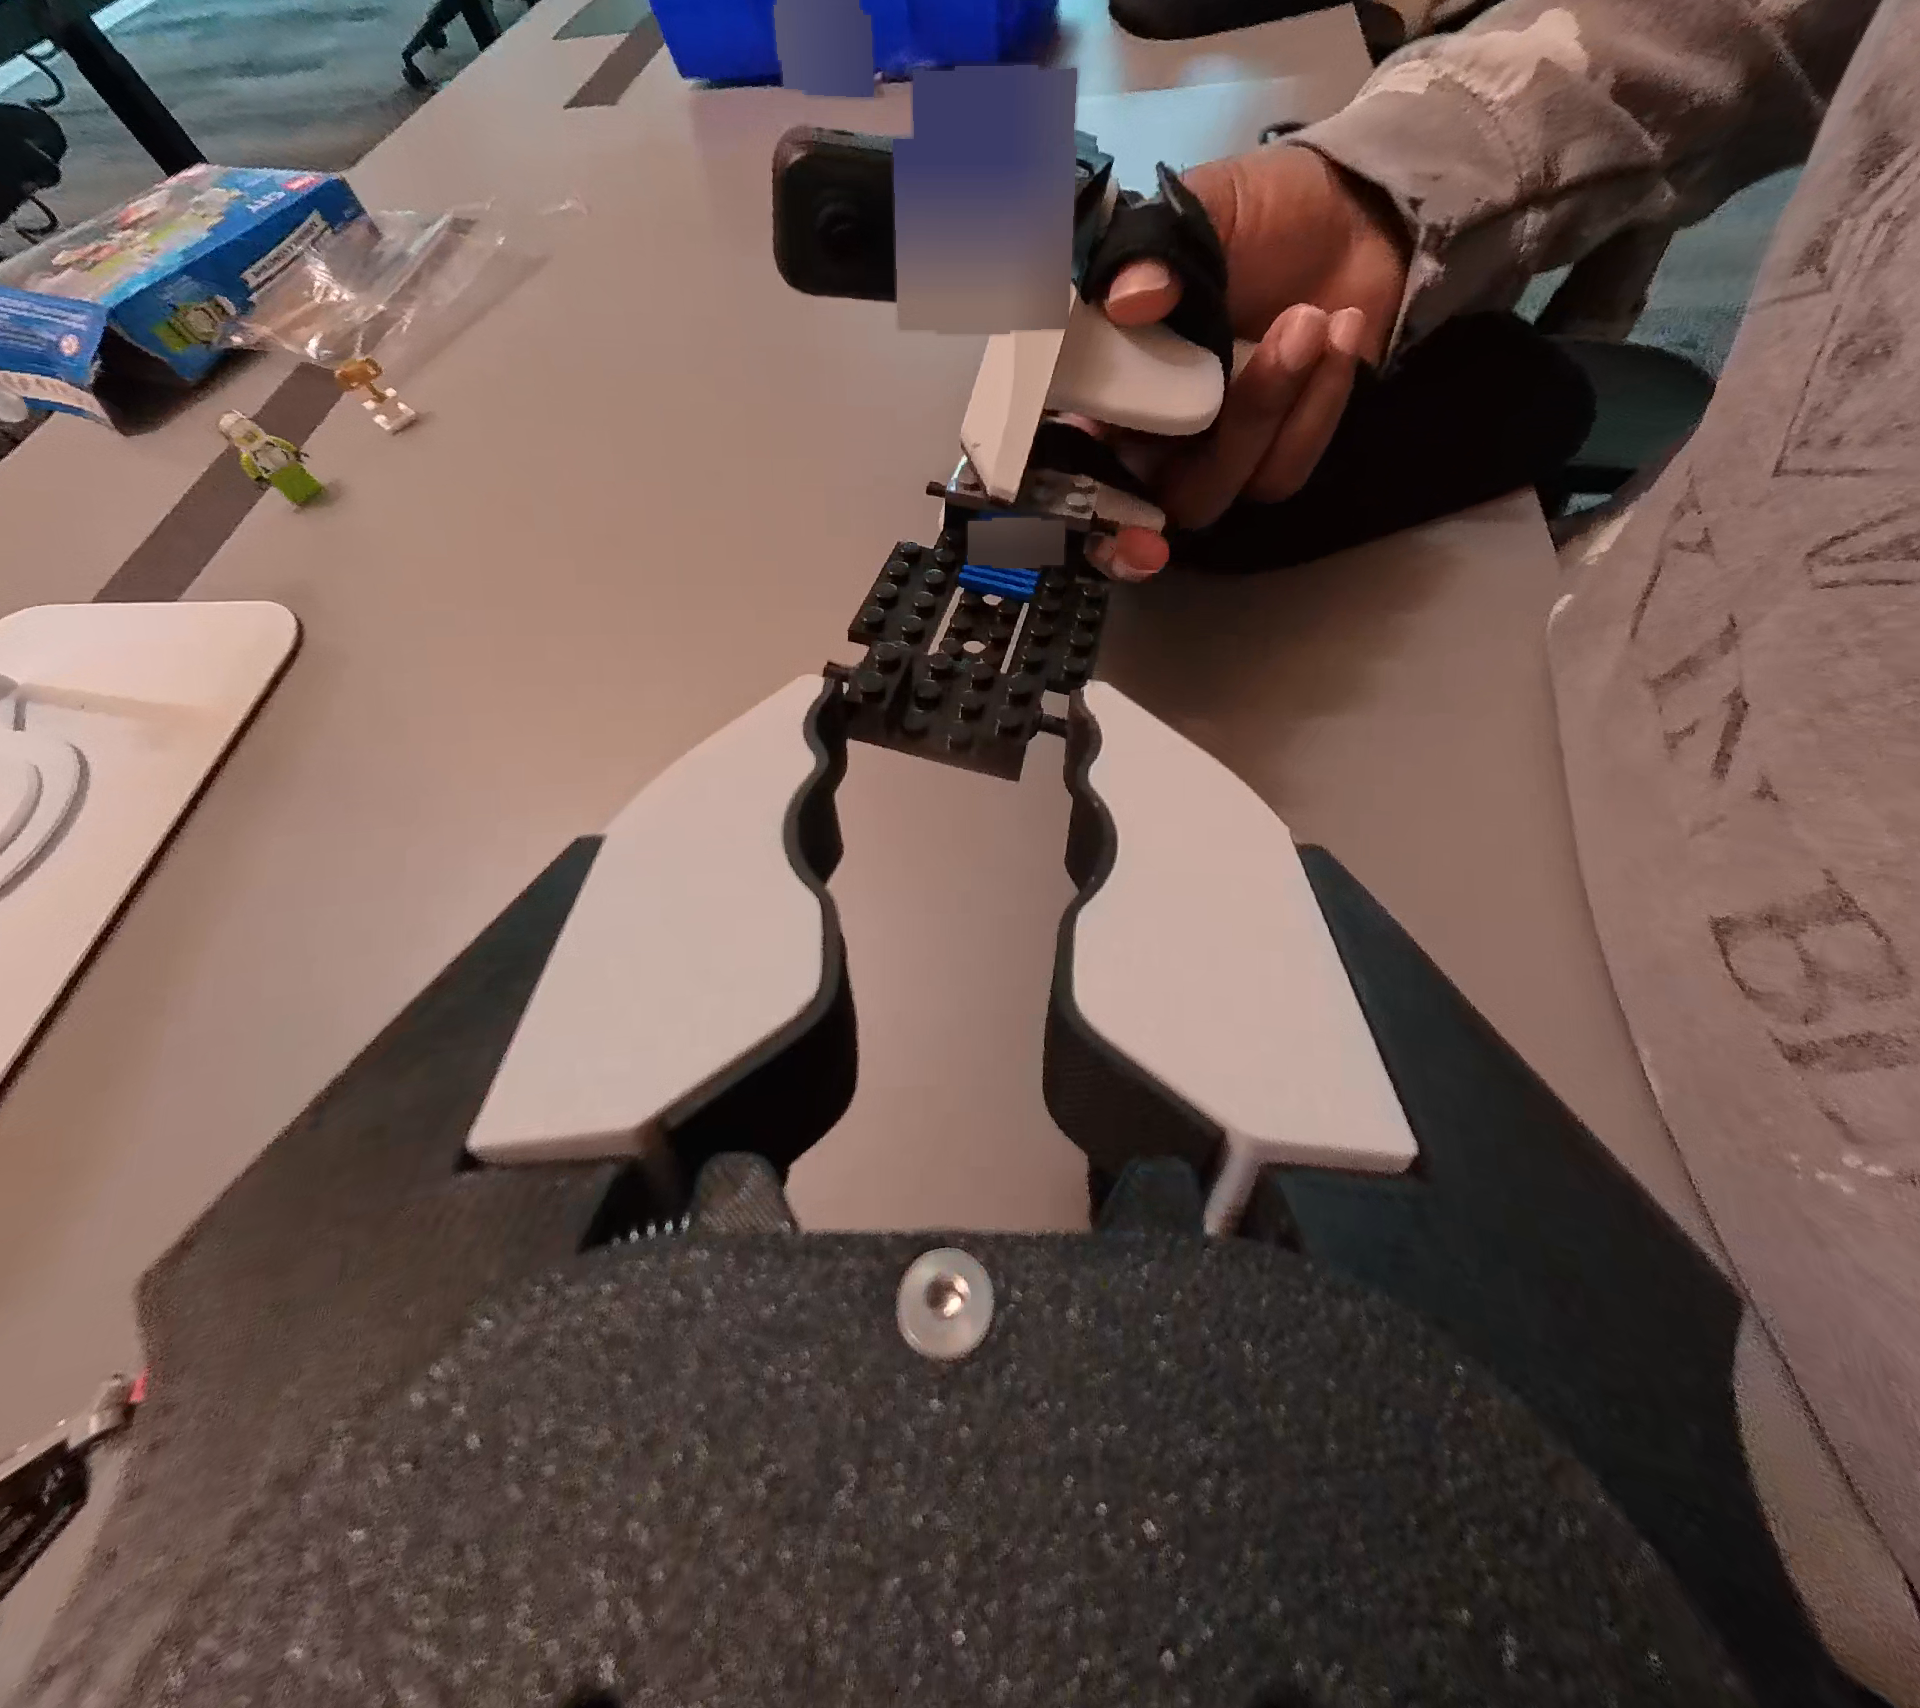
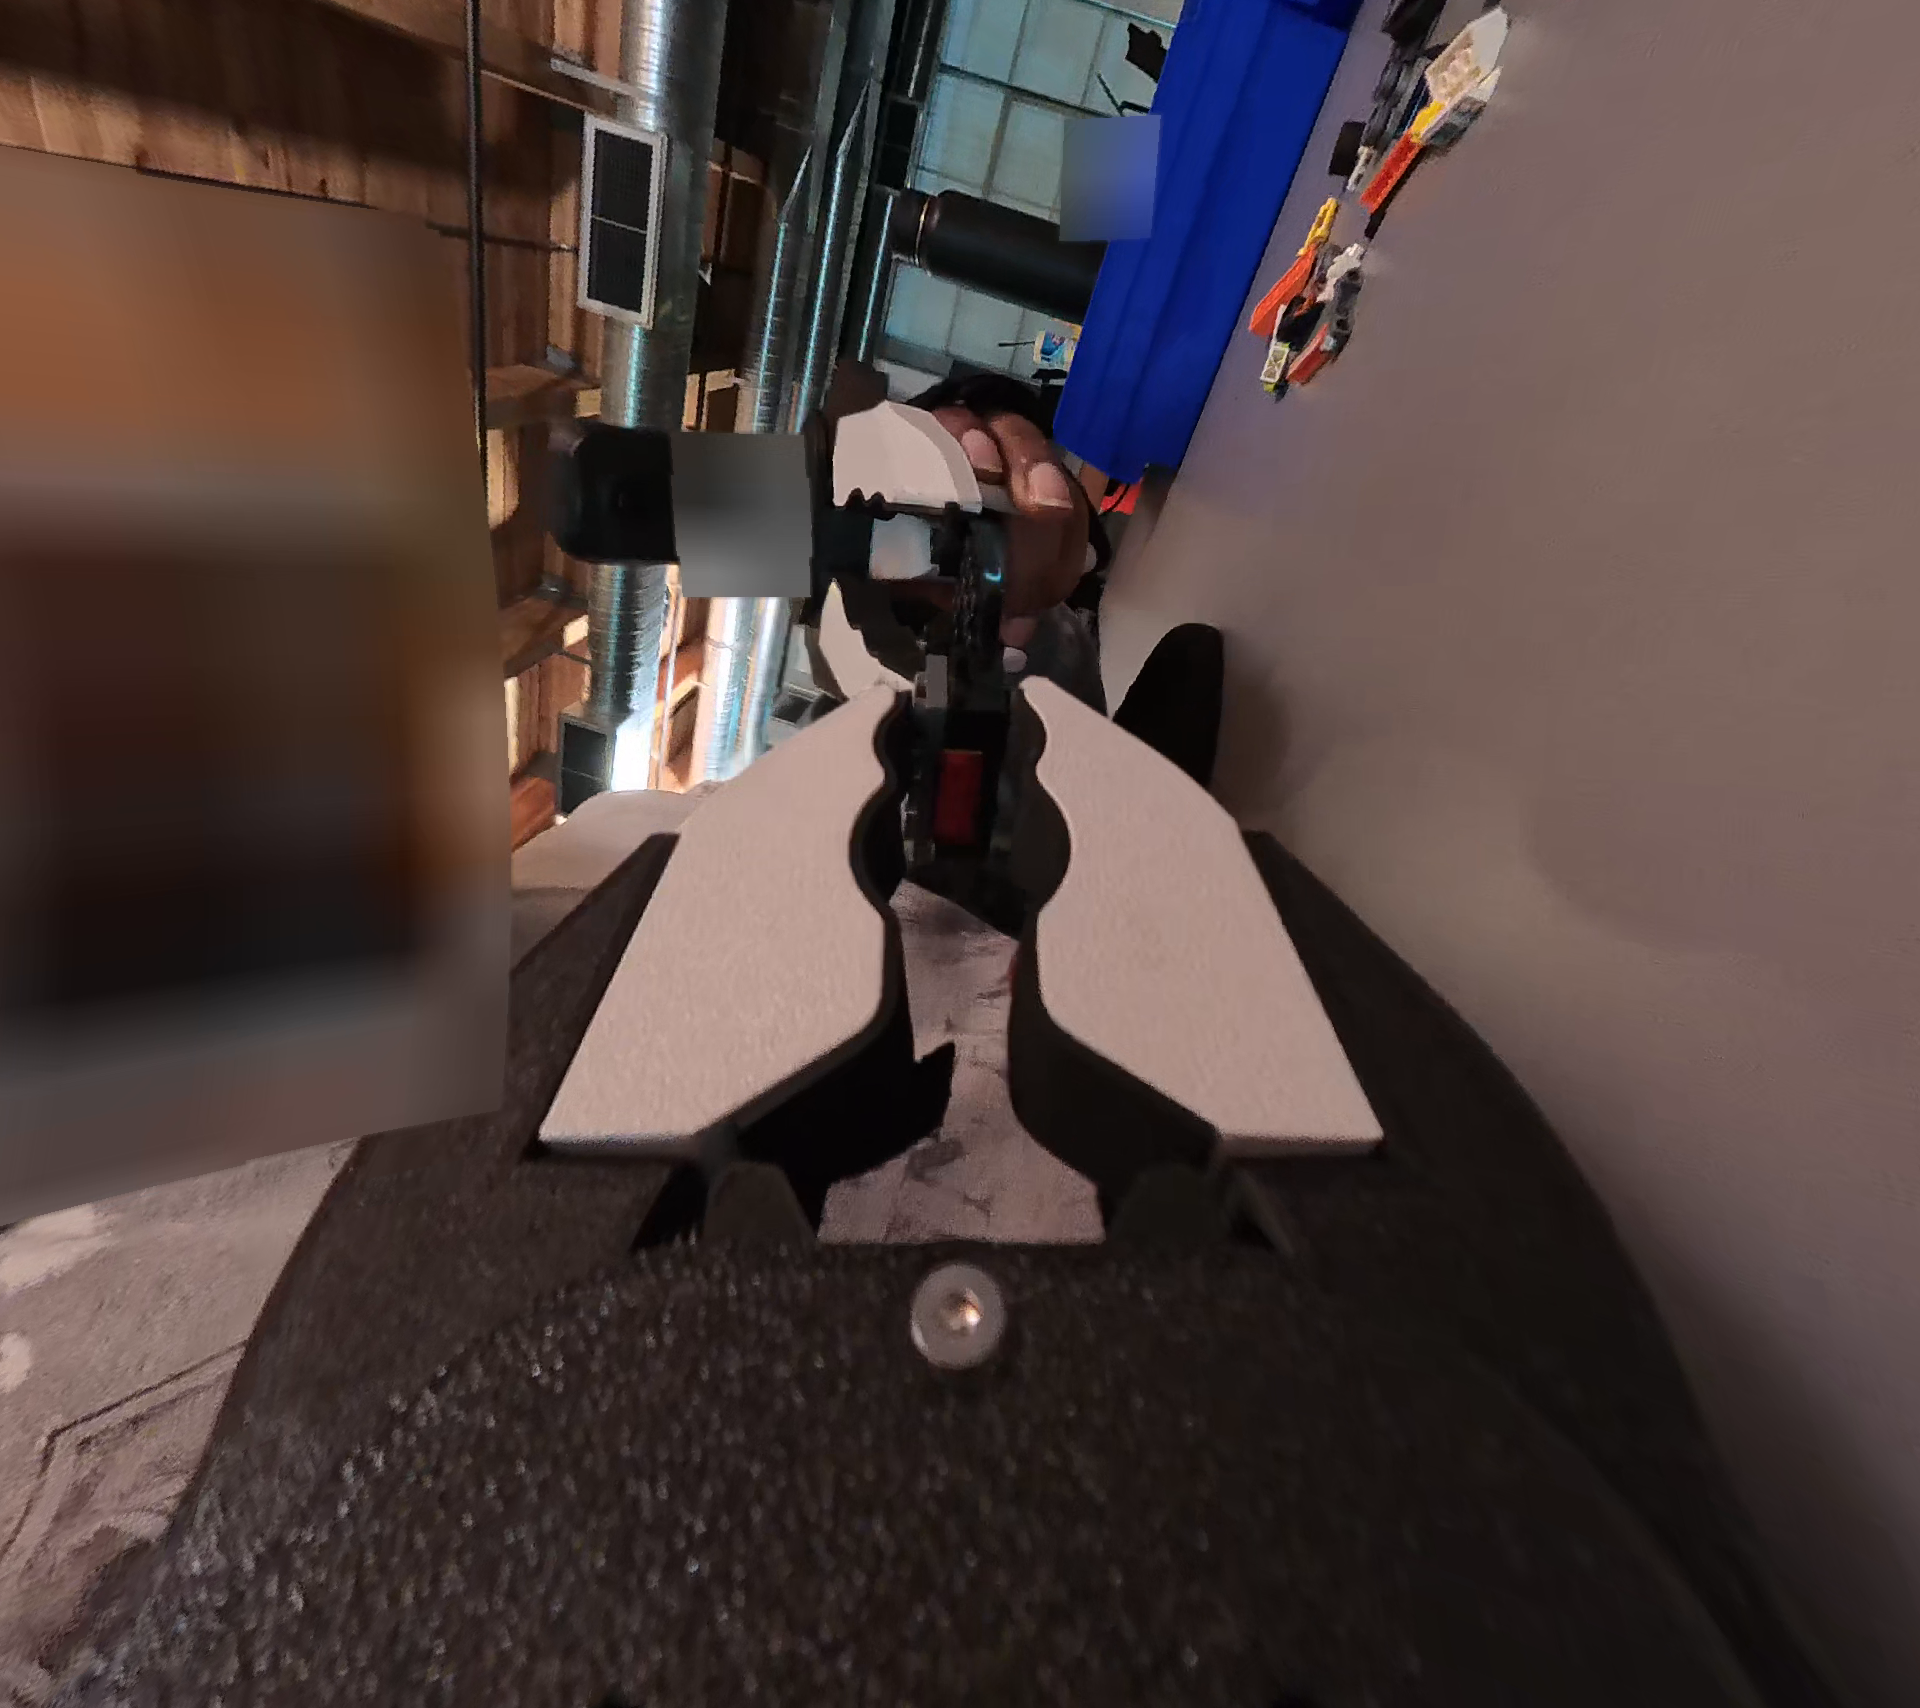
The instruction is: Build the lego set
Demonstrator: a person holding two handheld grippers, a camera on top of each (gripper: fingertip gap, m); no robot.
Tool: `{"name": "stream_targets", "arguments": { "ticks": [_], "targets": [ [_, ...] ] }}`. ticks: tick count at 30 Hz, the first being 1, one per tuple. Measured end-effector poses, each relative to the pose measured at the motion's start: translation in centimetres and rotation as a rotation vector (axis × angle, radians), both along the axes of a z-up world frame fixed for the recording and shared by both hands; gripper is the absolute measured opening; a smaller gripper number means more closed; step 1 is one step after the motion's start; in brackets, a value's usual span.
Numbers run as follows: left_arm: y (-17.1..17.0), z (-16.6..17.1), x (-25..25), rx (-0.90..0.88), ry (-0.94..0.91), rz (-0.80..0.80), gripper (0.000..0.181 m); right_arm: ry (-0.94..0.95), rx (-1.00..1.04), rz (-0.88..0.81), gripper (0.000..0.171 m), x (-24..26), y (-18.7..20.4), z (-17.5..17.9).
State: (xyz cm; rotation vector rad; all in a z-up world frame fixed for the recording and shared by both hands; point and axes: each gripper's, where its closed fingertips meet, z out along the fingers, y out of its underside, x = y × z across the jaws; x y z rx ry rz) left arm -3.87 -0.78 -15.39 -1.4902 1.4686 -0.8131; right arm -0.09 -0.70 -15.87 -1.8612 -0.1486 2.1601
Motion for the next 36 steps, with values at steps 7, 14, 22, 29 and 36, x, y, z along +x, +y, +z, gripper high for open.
{"name": "stream_targets", "arguments": {
  "ticks": [7, 14, 22, 29, 36],
  "targets": [
    [0.6, 1.6, 0.2, 0.029, -0.073, 0.022, 0.040, 0.047, 0.027, -0.039, 0.026, 0.4, 0.7, 1.4],
    [0.7, 1.7, 0.3, 0.044, -0.081, 0.032, 0.040, 0.035, 0.036, -0.070, 0.026, 0.5, 0.1, 1.2],
    [0.6, 1.5, 0.4, 0.058, -0.071, 0.037, 0.040, 0.042, 0.050, -0.083, 0.024, 0.6, 0.0, 1.7],
    [0.5, 1.4, 0.4, 0.063, -0.063, 0.034, 0.040, 0.061, 0.056, -0.070, 0.025, 0.5, -0.4, 2.1],
    [0.5, 1.4, 0.4, 0.062, -0.061, 0.042, 0.040, 0.043, 0.064, -0.078, 0.018, 0.4, -0.3, 1.7]
  ]
}}
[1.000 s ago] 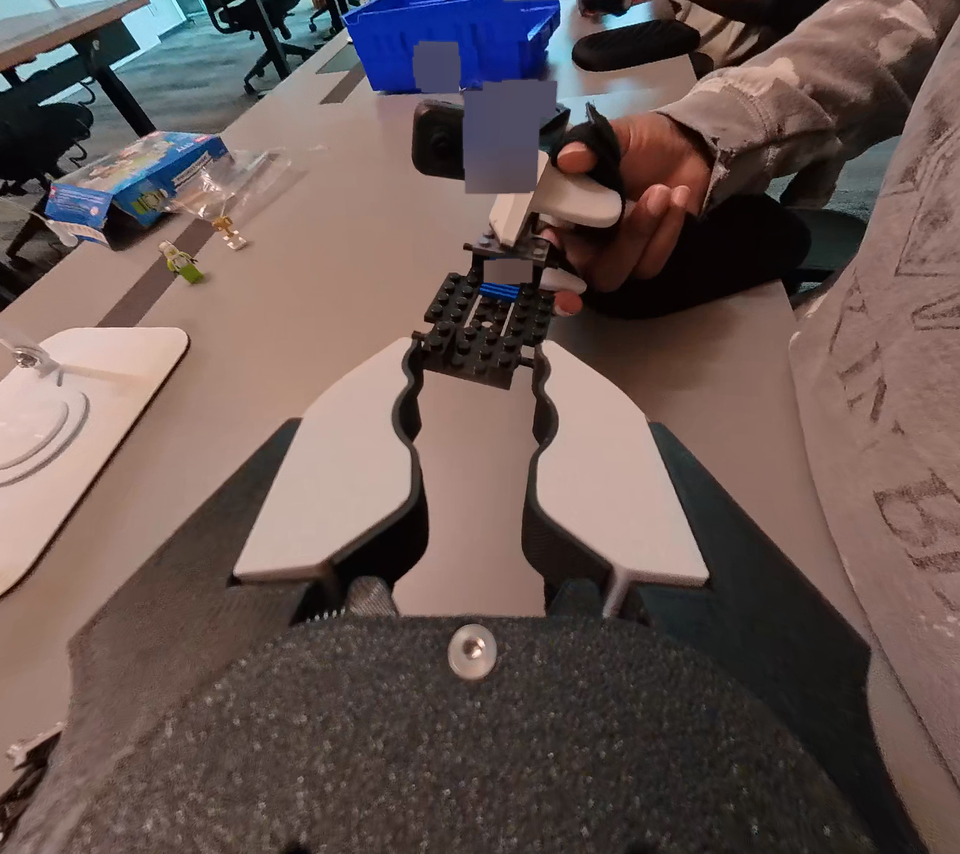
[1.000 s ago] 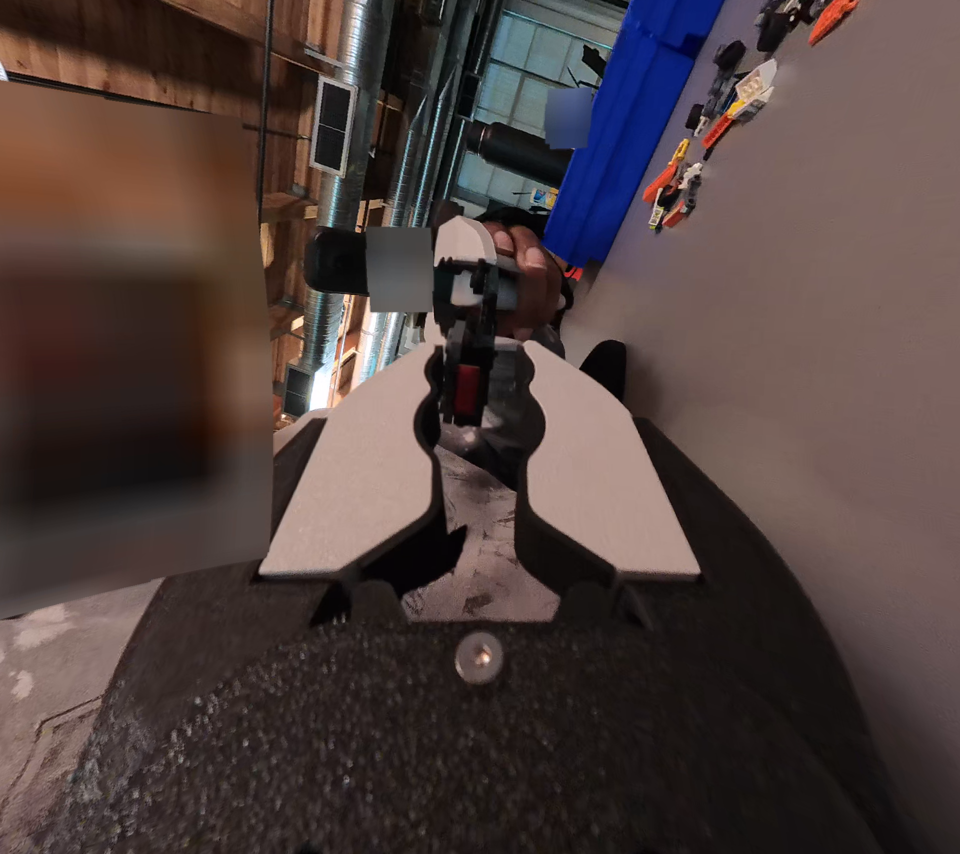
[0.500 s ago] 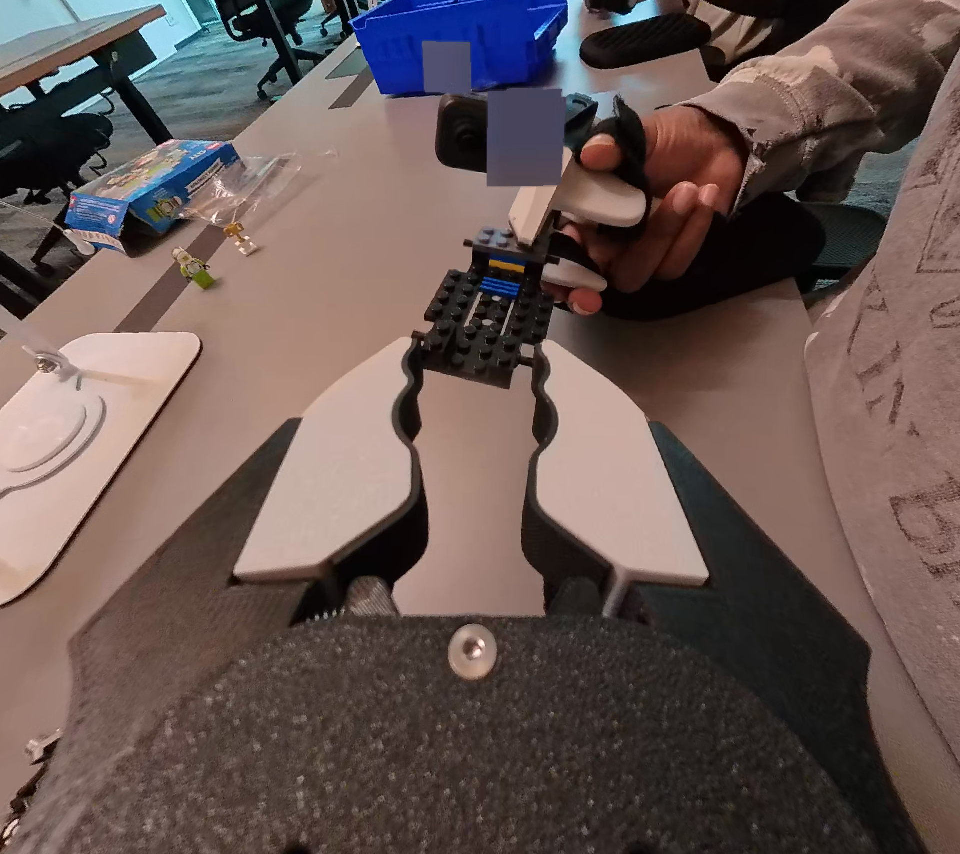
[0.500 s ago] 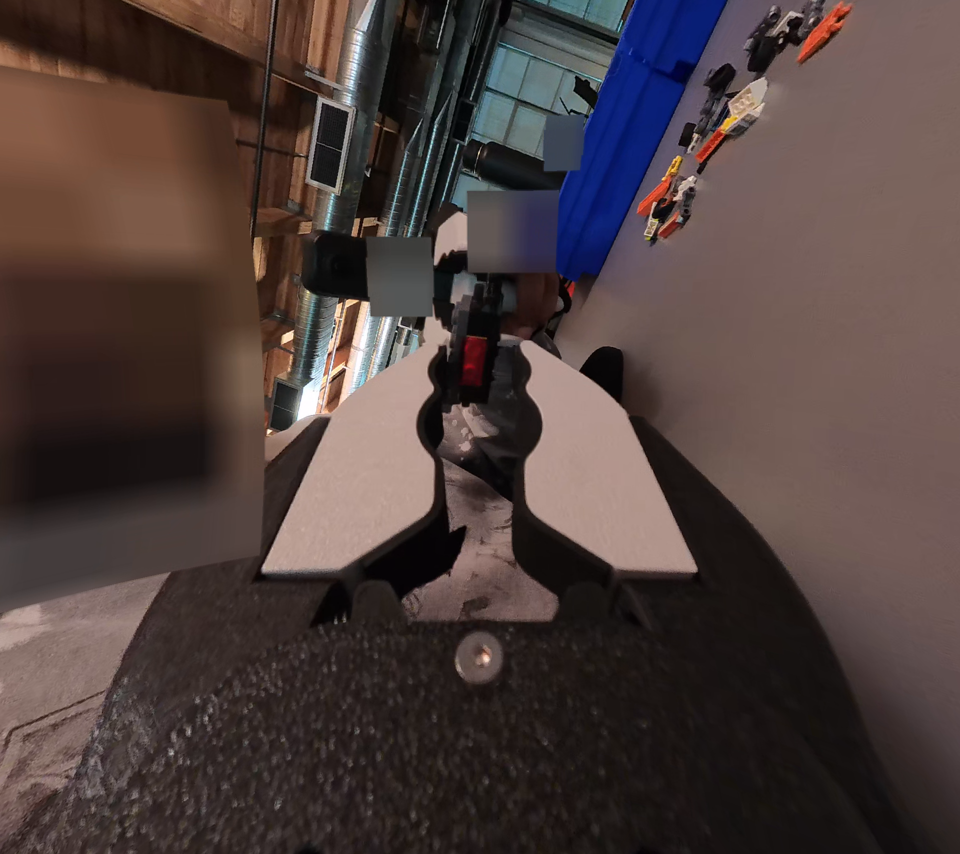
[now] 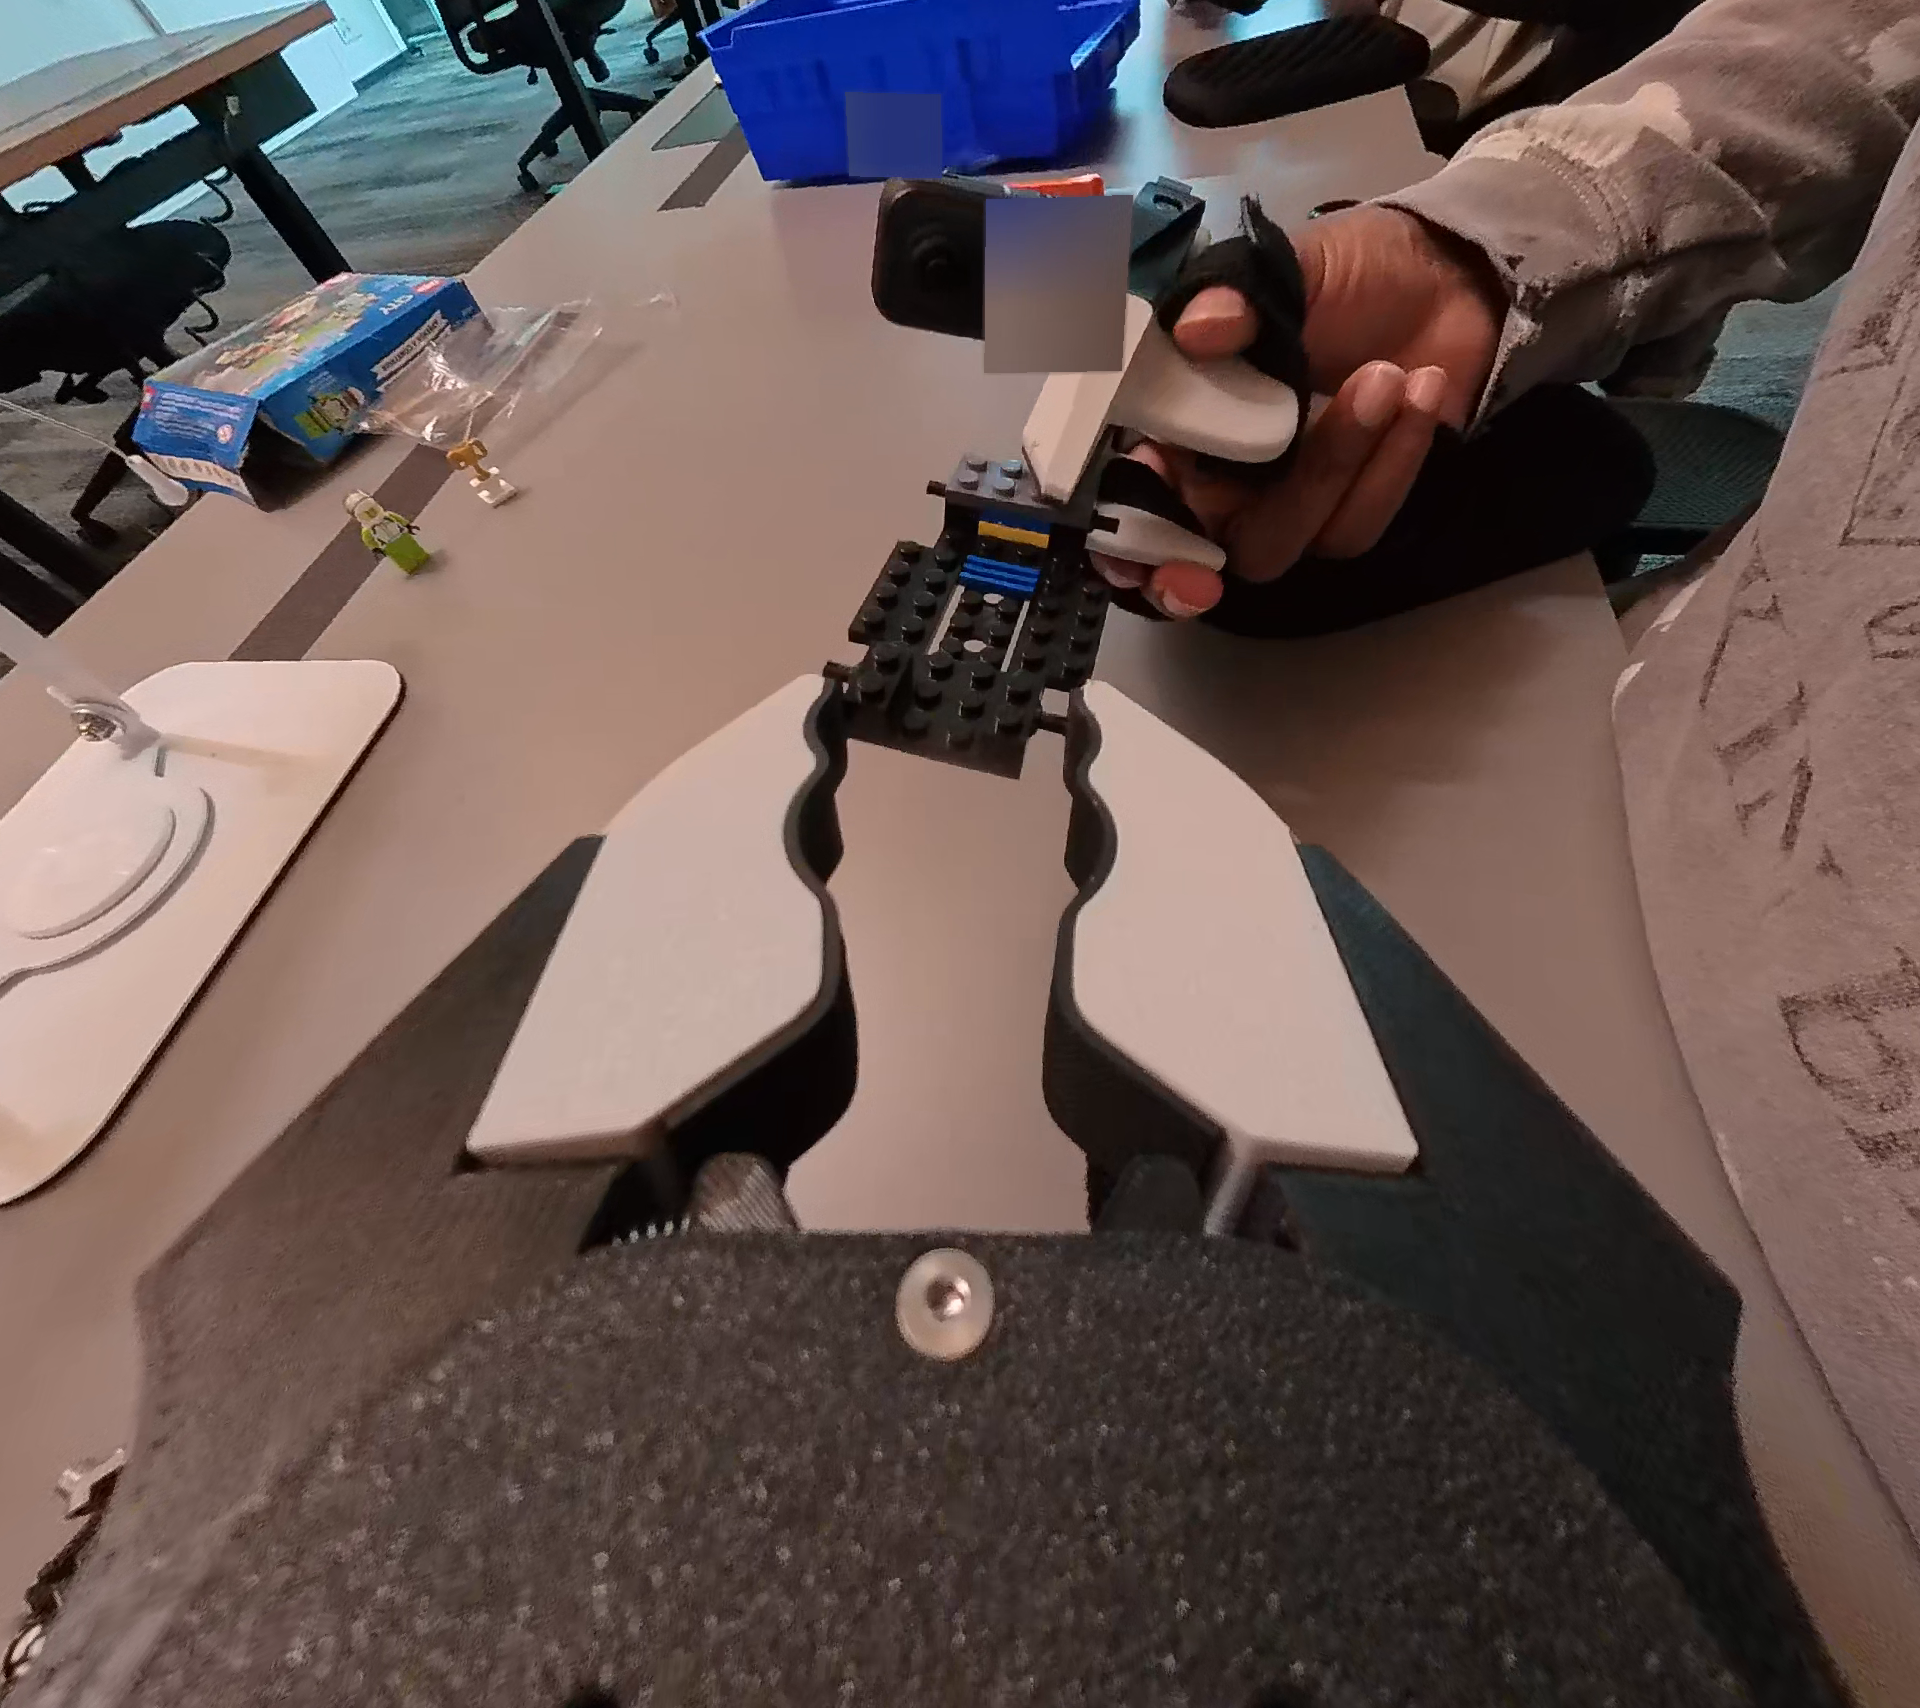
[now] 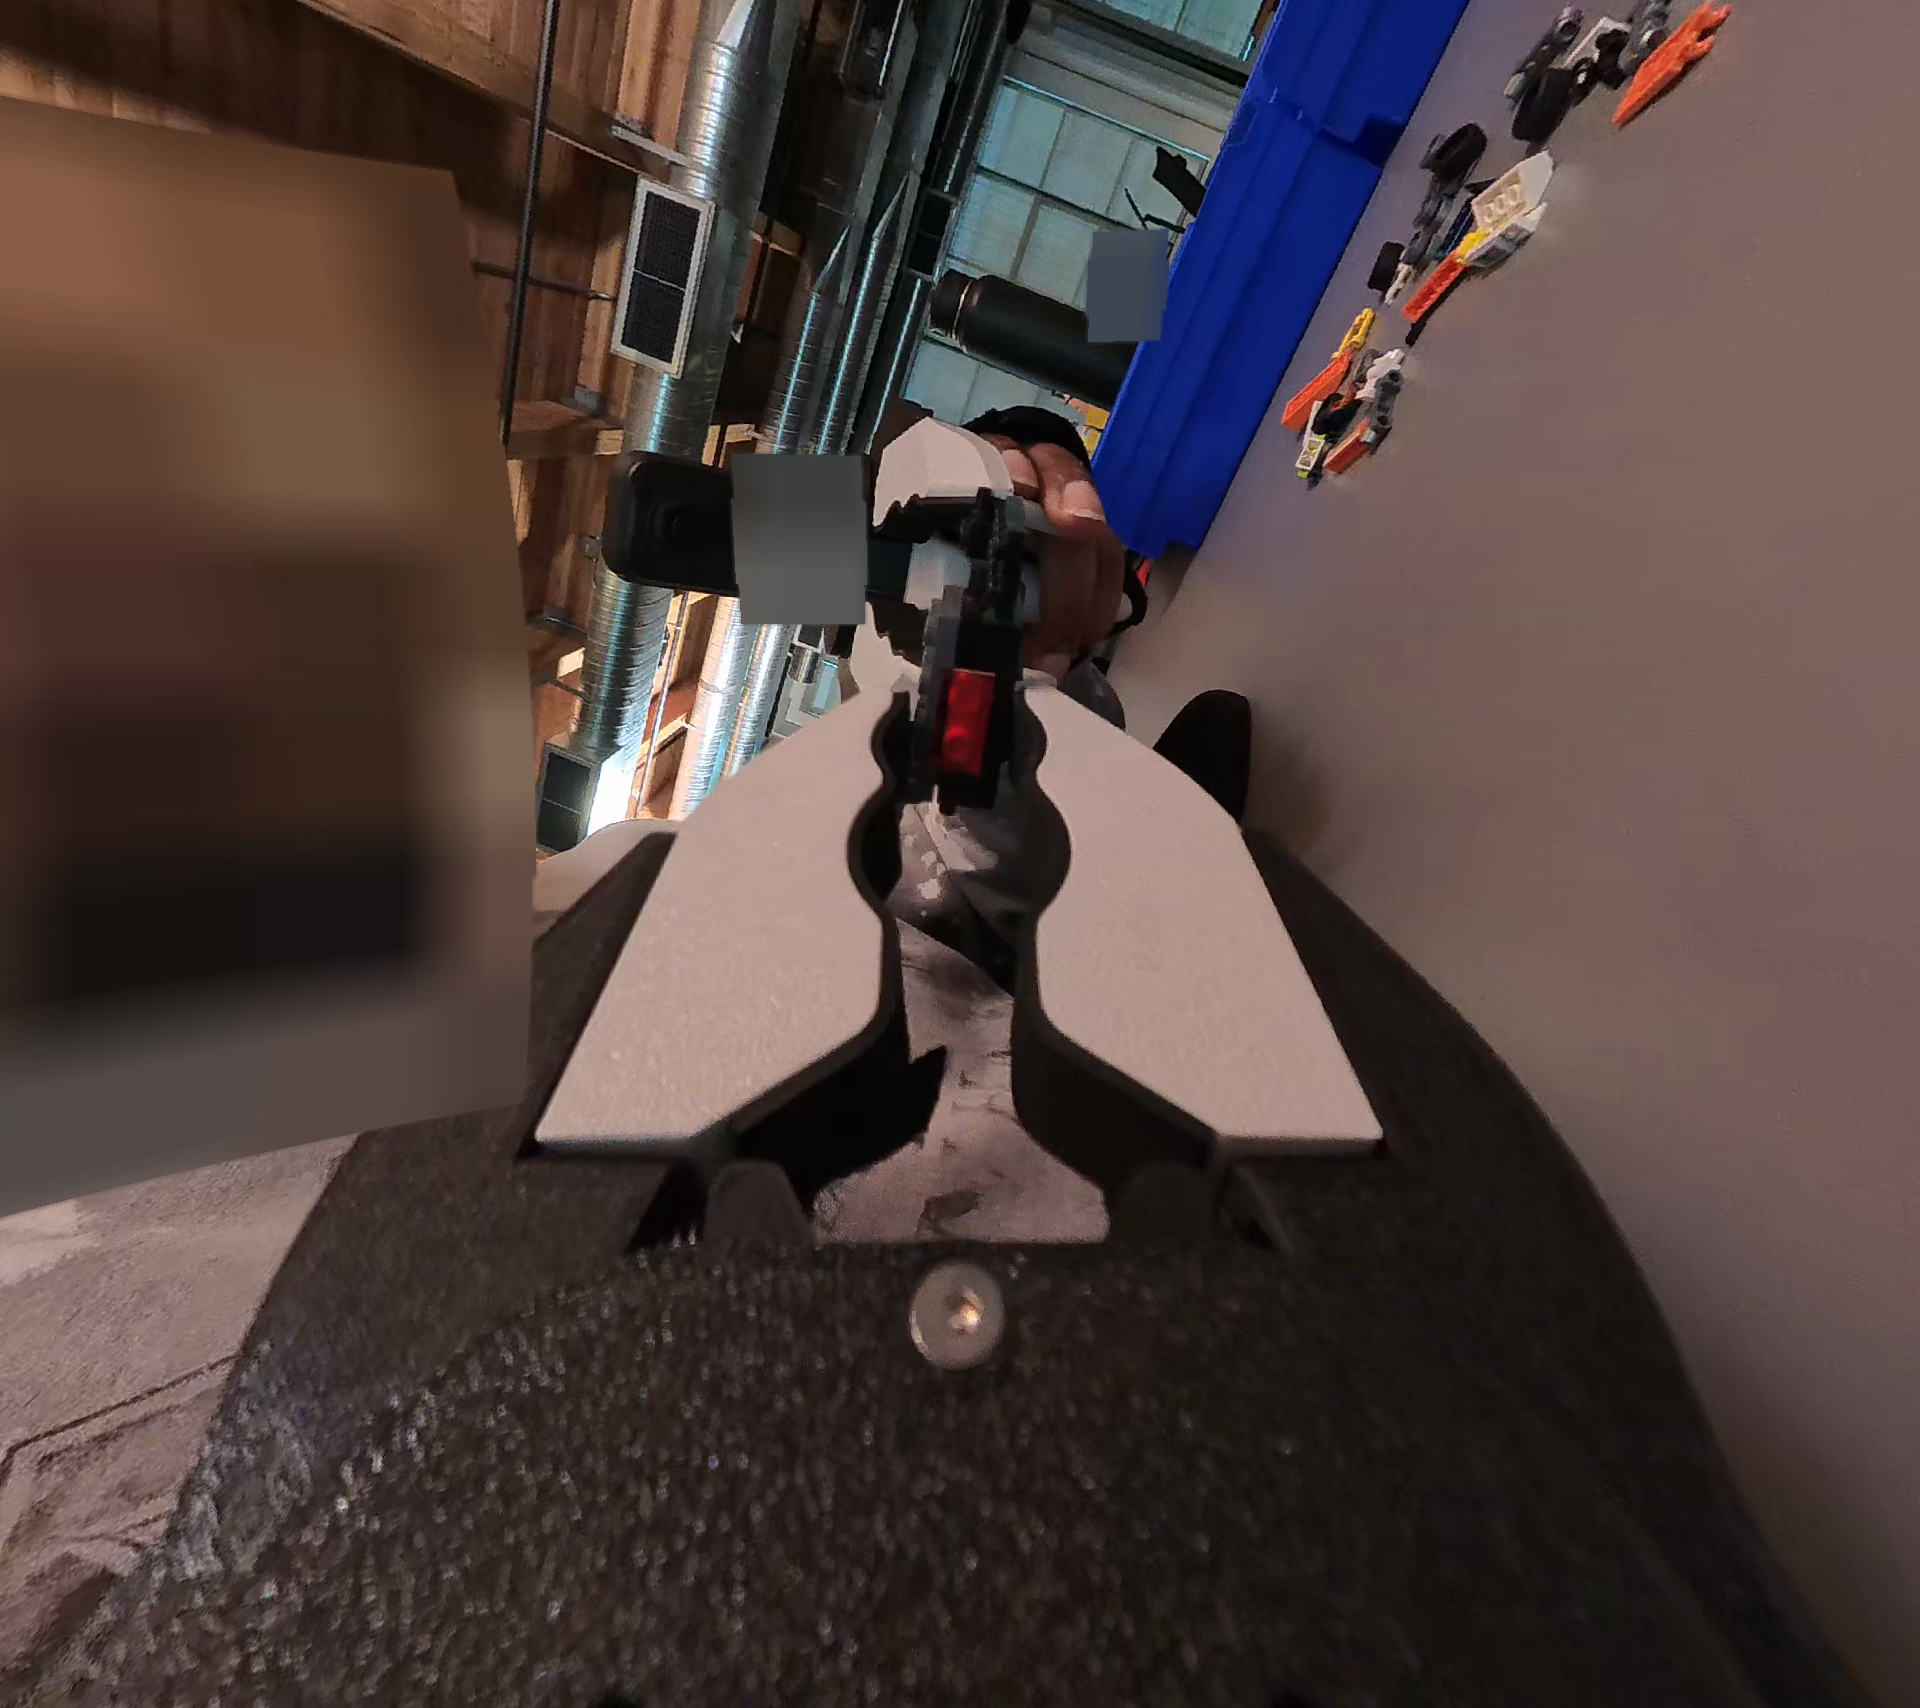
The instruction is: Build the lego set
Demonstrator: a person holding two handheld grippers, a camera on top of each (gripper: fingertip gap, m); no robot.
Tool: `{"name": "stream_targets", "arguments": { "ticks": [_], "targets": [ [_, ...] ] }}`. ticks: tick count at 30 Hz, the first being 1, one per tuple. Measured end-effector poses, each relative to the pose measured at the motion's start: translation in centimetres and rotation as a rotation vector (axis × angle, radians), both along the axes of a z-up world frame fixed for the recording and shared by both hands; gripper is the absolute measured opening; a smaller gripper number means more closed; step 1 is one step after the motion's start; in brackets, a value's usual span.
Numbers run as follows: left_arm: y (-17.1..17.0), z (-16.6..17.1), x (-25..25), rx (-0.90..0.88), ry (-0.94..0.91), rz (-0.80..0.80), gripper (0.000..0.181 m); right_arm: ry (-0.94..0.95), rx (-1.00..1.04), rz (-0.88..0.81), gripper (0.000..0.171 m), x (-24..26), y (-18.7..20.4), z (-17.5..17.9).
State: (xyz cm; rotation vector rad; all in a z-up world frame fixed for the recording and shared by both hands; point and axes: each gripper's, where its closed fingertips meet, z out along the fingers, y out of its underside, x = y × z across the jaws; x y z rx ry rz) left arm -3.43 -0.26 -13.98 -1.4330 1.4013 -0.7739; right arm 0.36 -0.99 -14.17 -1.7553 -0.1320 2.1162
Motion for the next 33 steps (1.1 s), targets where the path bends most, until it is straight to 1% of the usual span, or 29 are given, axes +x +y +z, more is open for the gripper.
{"name": "stream_targets", "arguments": {
  "ticks": [12, 19, 23, 24, 27, 29, 33],
  "targets": [
    [-0.1, 0.8, 0.3, -0.001, -0.003, 0.002, 0.040, 0.032, 0.046, 0.002, 0.015, 0.2, 0.0, 0.2],
    [0.5, 1.3, 0.4, -0.022, 0.010, -0.010, 0.040, 0.095, -0.009, 0.005, 0.017, 0.3, 0.6, 0.8],
    [0.7, 1.8, 0.5, -0.023, -0.006, -0.008, 0.040, 0.124, -0.016, 0.034, 0.028, 0.5, 0.3, 1.1],
    [0.7, 1.9, 0.5, -0.018, -0.006, -0.006, 0.040, 0.125, -0.017, 0.037, 0.028, 0.4, 0.1, 1.0],
    [0.6, 1.9, 0.5, -0.002, 0.007, -0.011, 0.040, 0.139, -0.014, 0.039, 0.025, 0.4, -0.2, 1.1],
    [0.6, 1.9, 0.5, 0.006, 0.011, -0.009, 0.040, 0.135, 0.001, 0.033, 0.018, 0.4, -0.2, 1.1],
    [0.5, 2.0, 0.5, 0.013, 0.015, -0.011, 0.040, 0.113, 0.033, 0.033, 0.017, 0.2, -0.4, 1.0]
  ]
}}
